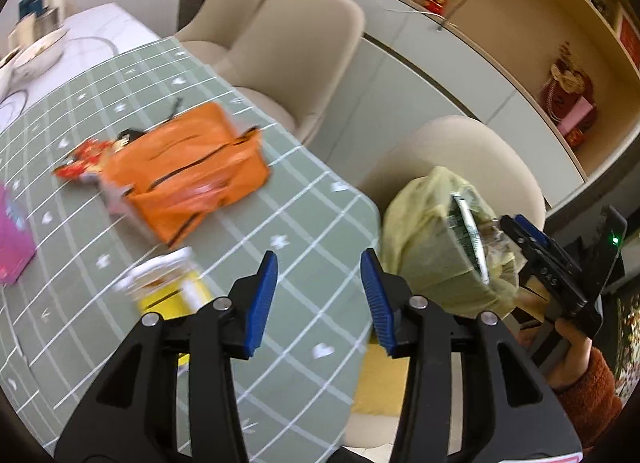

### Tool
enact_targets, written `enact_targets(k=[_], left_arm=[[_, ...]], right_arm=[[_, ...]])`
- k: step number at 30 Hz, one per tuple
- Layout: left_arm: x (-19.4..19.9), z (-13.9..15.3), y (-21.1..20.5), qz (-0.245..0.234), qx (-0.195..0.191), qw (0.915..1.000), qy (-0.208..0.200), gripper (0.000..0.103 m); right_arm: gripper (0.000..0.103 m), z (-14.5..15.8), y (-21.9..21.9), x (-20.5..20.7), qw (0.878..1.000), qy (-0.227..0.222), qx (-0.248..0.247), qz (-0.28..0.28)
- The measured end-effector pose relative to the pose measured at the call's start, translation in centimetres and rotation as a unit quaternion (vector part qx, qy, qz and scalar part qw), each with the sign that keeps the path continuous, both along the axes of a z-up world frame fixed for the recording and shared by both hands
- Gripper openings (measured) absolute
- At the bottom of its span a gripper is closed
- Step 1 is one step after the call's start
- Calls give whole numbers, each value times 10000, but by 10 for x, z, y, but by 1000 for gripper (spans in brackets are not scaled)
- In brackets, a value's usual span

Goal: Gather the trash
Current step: 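Move both open tools back over the table toward the orange bag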

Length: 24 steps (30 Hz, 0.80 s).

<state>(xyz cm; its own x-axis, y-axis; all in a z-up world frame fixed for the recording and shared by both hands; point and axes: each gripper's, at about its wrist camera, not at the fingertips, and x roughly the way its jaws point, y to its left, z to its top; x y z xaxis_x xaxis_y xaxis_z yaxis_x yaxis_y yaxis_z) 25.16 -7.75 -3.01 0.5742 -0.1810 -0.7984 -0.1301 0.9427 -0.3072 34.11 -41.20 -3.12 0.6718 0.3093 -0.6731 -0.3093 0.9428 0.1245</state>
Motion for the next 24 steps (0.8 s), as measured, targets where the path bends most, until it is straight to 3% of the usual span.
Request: enact_targets(k=[6,15,21,24], left_arm=[[-32,3,47,263,97,9996,-60,41],[-75,13,124,558,344,9976,-222,41],[-72,11,164,582,314,9972,-344,42],[-60,5,175,639,62,9972,-385,42]], right_arm=[[53,17,11,-24,9998,23,73,-193],[53,45,66,-57,9995,93,316,21],[52,44,111,-74,9982,291,505,171],[52,39,134,-81,9980,370,399,315]])
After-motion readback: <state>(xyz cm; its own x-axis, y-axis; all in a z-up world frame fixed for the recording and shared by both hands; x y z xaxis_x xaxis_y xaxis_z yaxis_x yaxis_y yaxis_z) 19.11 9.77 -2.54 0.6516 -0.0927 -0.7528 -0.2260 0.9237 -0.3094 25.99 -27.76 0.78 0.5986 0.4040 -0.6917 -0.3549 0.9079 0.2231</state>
